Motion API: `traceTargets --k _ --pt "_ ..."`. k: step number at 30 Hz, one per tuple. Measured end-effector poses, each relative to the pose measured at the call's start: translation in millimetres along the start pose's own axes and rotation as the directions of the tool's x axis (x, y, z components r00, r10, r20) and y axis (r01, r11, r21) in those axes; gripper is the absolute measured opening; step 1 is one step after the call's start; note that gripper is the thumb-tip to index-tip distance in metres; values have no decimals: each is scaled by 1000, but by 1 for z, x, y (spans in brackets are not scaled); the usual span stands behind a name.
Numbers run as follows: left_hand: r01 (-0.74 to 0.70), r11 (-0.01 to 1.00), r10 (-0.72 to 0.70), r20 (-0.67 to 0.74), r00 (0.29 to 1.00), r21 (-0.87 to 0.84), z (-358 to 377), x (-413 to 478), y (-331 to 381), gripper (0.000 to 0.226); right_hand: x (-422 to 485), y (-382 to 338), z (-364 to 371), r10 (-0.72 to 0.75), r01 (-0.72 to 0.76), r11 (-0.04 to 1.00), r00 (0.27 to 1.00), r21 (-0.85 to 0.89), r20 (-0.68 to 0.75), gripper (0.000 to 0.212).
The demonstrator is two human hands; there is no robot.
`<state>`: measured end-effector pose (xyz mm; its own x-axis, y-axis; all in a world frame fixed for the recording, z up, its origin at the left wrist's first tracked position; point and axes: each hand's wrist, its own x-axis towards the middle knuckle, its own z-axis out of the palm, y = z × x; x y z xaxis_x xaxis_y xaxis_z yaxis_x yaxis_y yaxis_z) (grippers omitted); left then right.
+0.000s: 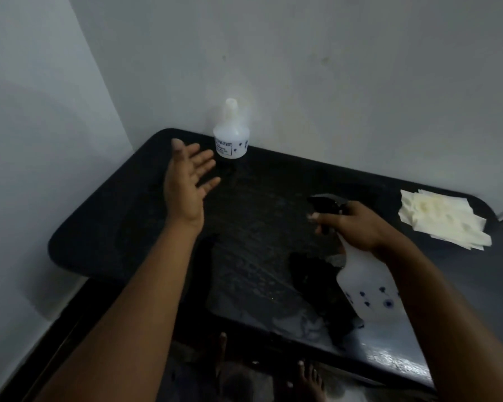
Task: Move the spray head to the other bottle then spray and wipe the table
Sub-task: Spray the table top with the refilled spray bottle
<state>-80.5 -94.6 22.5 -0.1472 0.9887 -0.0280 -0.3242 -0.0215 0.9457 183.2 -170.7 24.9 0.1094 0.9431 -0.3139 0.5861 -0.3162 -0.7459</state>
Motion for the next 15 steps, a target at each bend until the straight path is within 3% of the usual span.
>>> traceTargets --k 5,8,15 --pt "-94 992 74 -214 974 -87 -8 7 6 63 3 -1 11 -4 14 995 995 -95 103 16" --pt "-149 985 123 -251 960 -87 -7 6 12 63 3 -5 11 20 -15 994 999 -111 42 21" --pt "-276 956 228 -337 913 -101 -11 14 45 61 1 -19 32 19 -5 988 995 -154 94 20"
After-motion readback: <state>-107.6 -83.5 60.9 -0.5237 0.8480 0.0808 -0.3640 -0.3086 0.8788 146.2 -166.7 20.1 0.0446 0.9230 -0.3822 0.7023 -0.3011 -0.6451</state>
